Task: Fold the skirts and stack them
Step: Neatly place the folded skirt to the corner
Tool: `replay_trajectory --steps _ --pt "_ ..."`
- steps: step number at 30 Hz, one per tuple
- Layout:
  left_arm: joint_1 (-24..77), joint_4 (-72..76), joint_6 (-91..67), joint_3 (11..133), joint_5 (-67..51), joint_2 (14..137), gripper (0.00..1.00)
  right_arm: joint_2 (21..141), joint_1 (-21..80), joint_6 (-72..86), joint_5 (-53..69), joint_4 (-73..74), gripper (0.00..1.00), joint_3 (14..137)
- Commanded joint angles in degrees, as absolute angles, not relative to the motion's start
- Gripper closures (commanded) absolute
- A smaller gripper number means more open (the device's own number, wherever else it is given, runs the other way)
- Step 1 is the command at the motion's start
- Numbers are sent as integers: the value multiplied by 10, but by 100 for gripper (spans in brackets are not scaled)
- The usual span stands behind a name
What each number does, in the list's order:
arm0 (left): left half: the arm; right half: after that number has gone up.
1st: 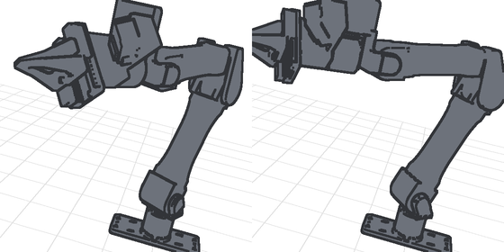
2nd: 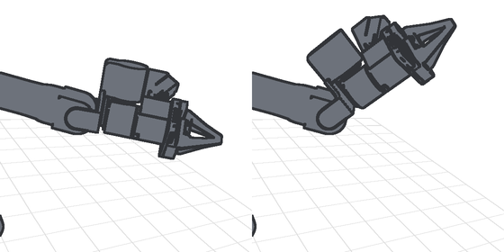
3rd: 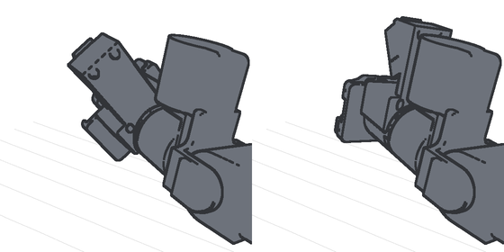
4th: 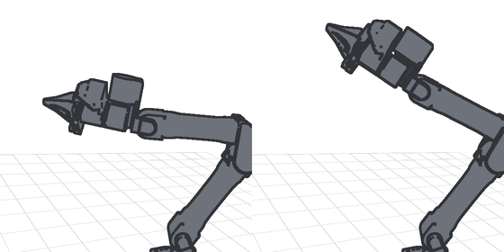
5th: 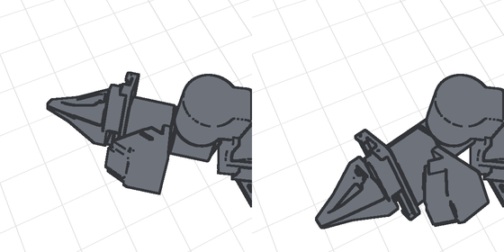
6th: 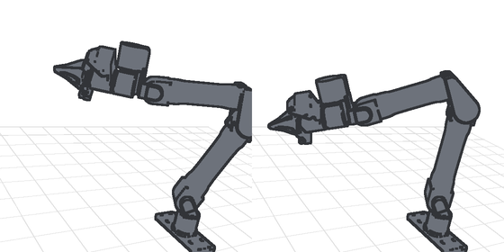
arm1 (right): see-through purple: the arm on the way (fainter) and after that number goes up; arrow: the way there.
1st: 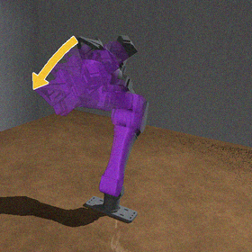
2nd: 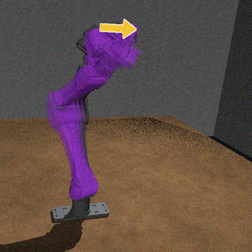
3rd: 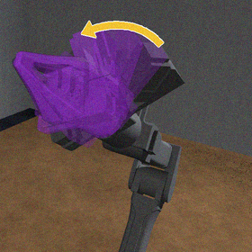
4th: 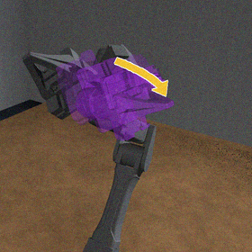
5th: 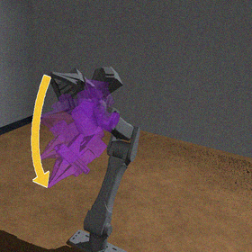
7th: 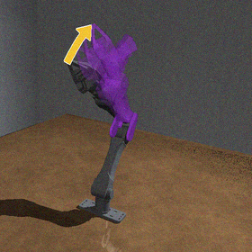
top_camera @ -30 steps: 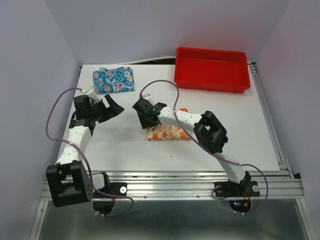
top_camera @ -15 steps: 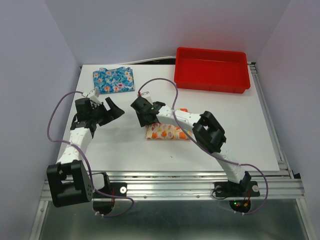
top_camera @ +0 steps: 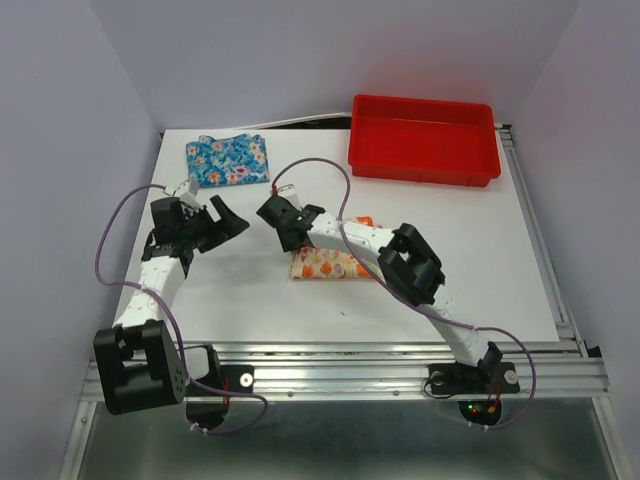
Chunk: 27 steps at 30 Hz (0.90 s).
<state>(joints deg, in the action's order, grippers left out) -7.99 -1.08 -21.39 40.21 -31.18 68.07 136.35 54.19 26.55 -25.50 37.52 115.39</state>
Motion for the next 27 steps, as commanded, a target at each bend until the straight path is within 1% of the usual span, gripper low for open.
replay_trajectory --steps 1,3,4,7,9,15,19,24,27 --pt "-80 4 -231 382 -319 679 6 1390 548 272 -251 381 64 1168" --pt "-76 3 -235 380 -331 693 7 1392 534 274 -240 380 76 1166" --pt "-76 2 -234 380 -337 700 7 1392 534 273 -235 380 76 1166" --pt "-72 3 -228 380 -374 728 10 1388 518 272 -219 380 93 1168" --pt "-65 4 -223 379 -394 738 11 1382 504 274 -207 381 99 1170" --pt "-10 55 -238 355 -403 746 11 1345 470 294 -124 375 99 1192" --pt "29 89 -275 361 -391 774 8 1325 451 312 -76 367 99 1206" --pt "61 155 -324 360 -357 811 2 1321 438 322 -61 366 99 1228" --pt "92 201 -370 352 -324 825 2 1325 432 330 -52 367 99 1239"
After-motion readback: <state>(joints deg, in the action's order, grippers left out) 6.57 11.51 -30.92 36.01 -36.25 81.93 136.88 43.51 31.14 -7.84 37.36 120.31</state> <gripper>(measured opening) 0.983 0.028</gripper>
